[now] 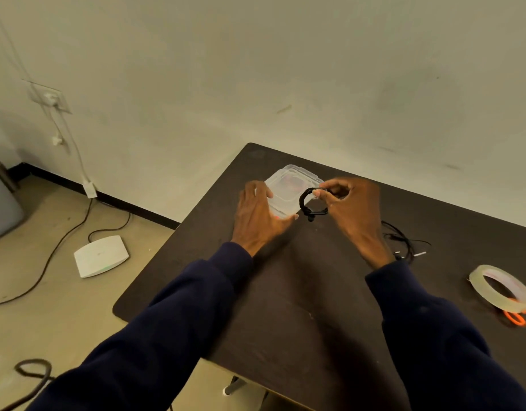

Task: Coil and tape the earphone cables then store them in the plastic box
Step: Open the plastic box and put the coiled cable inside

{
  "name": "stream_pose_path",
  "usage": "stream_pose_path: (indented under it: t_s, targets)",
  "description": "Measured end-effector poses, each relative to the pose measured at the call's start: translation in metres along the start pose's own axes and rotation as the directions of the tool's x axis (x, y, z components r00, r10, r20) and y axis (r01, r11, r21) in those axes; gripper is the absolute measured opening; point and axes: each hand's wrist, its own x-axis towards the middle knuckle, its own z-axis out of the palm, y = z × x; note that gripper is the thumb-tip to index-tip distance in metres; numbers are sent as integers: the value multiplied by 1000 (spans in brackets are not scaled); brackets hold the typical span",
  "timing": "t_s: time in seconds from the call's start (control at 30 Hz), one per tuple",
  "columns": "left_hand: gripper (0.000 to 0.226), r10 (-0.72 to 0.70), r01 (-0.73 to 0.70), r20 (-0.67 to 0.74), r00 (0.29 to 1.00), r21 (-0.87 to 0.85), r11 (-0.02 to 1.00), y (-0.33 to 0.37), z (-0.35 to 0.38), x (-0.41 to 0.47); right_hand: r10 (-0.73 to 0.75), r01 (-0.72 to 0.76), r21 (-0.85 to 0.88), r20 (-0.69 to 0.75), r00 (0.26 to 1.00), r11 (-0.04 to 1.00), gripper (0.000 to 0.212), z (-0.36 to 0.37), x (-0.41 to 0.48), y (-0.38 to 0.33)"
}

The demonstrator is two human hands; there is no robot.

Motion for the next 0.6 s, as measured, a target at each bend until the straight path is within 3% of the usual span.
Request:
stream_pose_path:
  t_s: [0.27, 0.47, 0.6]
  targets:
    - [91, 35, -16, 124, 992, -145, 989, 37, 9, -49, 48, -48, -21, -11, 999, 999, 7, -51, -40, 1]
    - [118, -61, 63, 219, 974, -5, 998, 64, 18, -59, 93, -94, -18, -18, 995, 995, 6, -95, -75, 10]
    - [97, -100, 83, 166, 981, 106, 991, 78, 22, -52, 123, -124, -18, -37, 992, 992, 6, -111, -89, 18]
